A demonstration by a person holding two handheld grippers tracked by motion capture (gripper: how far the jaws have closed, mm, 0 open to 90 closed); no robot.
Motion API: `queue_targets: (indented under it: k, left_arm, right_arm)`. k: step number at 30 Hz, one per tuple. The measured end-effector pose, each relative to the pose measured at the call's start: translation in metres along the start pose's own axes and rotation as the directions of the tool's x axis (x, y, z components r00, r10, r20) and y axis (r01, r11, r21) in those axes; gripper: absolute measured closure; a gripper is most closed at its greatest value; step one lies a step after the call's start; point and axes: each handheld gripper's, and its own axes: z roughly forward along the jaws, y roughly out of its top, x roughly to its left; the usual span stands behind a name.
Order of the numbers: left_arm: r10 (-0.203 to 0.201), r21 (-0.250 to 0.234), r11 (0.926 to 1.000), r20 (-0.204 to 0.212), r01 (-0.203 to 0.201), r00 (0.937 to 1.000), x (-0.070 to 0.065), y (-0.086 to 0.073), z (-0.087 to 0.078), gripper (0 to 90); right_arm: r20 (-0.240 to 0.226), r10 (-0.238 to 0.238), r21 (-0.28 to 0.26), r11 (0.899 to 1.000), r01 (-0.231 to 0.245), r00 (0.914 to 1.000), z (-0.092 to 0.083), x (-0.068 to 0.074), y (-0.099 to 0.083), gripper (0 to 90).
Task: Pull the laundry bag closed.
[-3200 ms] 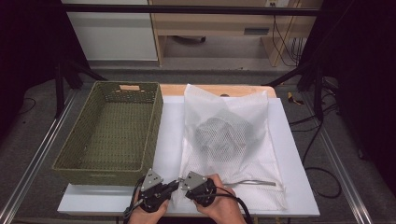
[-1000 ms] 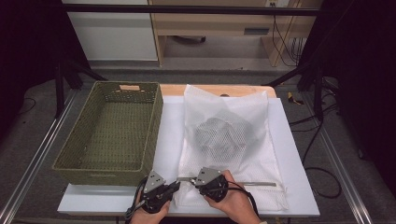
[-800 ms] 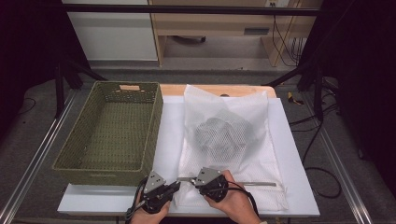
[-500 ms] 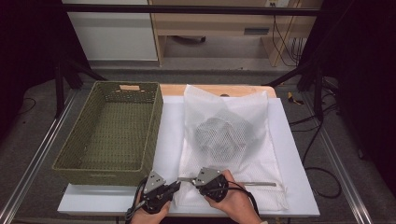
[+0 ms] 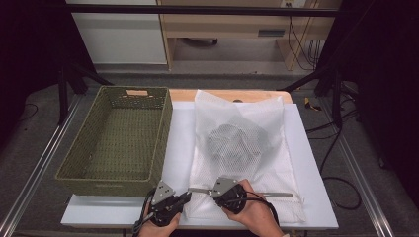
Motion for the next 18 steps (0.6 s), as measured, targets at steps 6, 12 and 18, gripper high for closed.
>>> queue_targets:
  k: [6,12,18]
  left_arm:
    - [-0.009,0.000,1.0000,0.000,0.009,1.0000,0.001,-0.001,-0.001,88.8]
    - [-0.007,0.001,1.0000,0.000,0.007,1.0000,0.001,-0.002,0.000,88.8]
    - [-0.005,0.003,1.0000,0.007,0.005,1.0000,0.001,-0.002,0.000,88.8]
  right_arm:
    - [0.006,0.013,0.010,1.000,-0.013,0.9999,-0.005,-0.004,-0.005,81.9]
    - [0.004,0.012,0.019,1.000,-0.012,0.9999,-0.009,-0.007,-0.009,81.9]
    - [0.005,0.009,0.023,1.000,-0.009,0.9999,-0.010,-0.008,-0.010,81.9]
